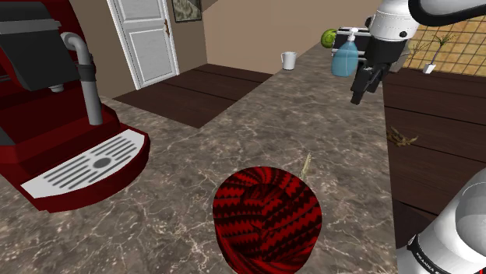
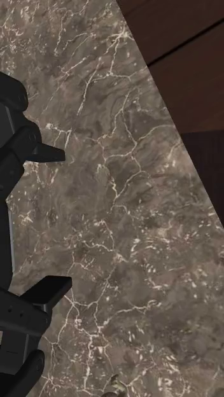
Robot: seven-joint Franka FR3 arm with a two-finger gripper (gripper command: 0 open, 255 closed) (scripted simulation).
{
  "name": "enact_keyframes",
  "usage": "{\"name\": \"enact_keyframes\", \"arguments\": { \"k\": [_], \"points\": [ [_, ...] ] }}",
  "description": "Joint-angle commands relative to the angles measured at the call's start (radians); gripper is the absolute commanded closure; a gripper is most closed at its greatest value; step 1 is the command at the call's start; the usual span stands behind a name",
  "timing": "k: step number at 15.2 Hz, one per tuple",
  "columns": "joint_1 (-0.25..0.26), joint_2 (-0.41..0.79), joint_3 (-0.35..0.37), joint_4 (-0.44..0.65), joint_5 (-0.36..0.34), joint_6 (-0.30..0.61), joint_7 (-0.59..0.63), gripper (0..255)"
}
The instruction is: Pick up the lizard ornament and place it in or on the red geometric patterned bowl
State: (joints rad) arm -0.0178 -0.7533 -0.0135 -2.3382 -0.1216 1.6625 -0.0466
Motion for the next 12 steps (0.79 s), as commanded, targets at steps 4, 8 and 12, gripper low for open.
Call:
{"name": "enact_keyframes", "arguments": {
  "k": [4,8,12],
  "points": [
    [0.009,0.007,0.044,-0.029,0.073,0.0,0.108,0],
    [0.024,0.031,0.104,-0.055,0.177,0.013,0.251,0],
    [0.041,0.074,0.163,-0.064,0.283,0.044,0.39,0]
  ]
}}
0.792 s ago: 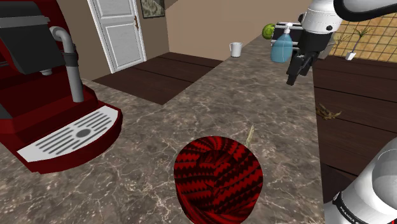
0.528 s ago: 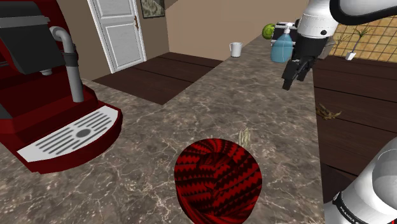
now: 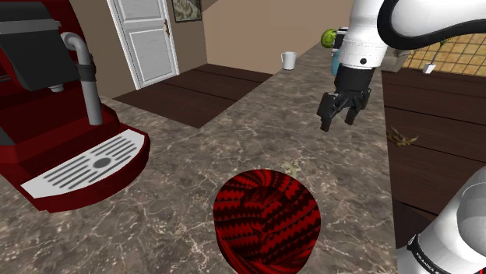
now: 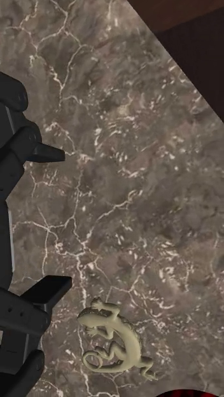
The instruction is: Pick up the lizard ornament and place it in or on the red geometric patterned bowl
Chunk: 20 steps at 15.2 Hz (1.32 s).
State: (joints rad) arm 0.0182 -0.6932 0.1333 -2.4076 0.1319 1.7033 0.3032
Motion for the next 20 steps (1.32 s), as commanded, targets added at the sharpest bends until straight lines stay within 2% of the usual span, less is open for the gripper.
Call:
{"name": "enact_keyframes", "arguments": {
  "k": [1,7,15,20],
  "points": [
    [0.009,0.027,0.031,0.006,0.056,0.013,0.074,0],
    [0.032,0.125,0.114,0.029,0.201,0.088,0.259,0],
    [0.043,0.137,0.14,-0.06,0.224,0.191,0.254,0],
    [0.043,0.137,0.14,-0.06,0.224,0.191,0.254,0]
  ]
}}
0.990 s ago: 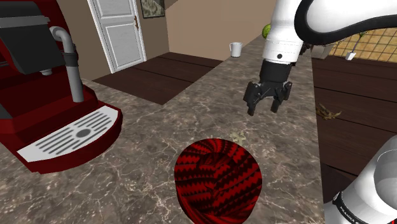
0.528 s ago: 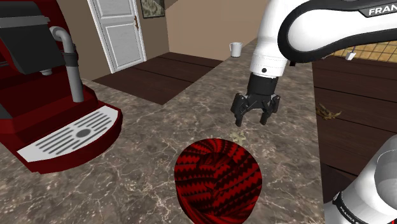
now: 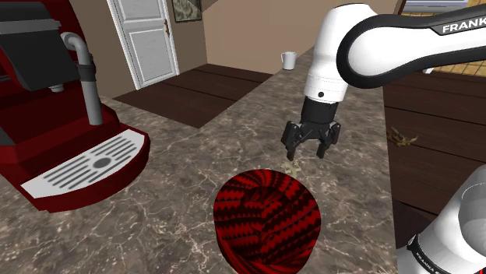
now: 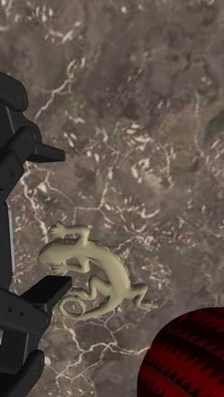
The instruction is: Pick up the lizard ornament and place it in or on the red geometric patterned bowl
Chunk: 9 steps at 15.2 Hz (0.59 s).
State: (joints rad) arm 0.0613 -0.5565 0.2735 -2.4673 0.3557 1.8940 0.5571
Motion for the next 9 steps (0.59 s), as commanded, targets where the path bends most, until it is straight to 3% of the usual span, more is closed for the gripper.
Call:
{"name": "enact_keyframes", "arguments": {
  "k": [1,2,3,9],
  "points": [
    [0.0,0.0,0.0,0.0,0.0,0.0,0.0,0],
    [0.0,0.0,0.0,0.0,0.0,0.0,0.0,0],
    [0.0,0.0,0.0,0.0,0.0,0.0,0.0,255],
    [0.0,0.0,0.0,0.0,0.0,0.0,0.0,255]
  ]
}}
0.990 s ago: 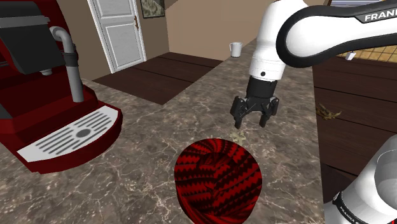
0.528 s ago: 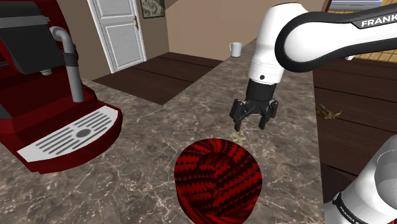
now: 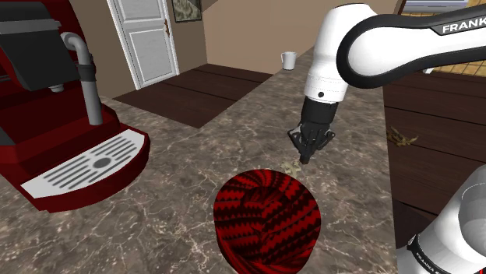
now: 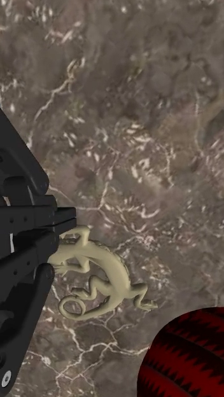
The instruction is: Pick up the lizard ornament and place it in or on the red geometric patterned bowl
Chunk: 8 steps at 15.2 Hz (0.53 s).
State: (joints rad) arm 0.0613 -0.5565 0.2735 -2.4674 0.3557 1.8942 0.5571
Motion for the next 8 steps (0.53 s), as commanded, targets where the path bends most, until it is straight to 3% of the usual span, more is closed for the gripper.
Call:
{"name": "enact_keyframes", "arguments": {
  "k": [1,3,4,8],
  "points": [
    [0.0,0.0,0.0,0.0,0.0,0.0,0.0,255],
    [0.0,0.0,0.0,0.0,0.0,0.0,0.0,255],
    [0.0,0.0,0.0,0.0,0.0,0.0,0.0,0],
    [-0.006,0.065,0.19,0.114,-0.106,-0.024,0.258,0]
  ]
}}
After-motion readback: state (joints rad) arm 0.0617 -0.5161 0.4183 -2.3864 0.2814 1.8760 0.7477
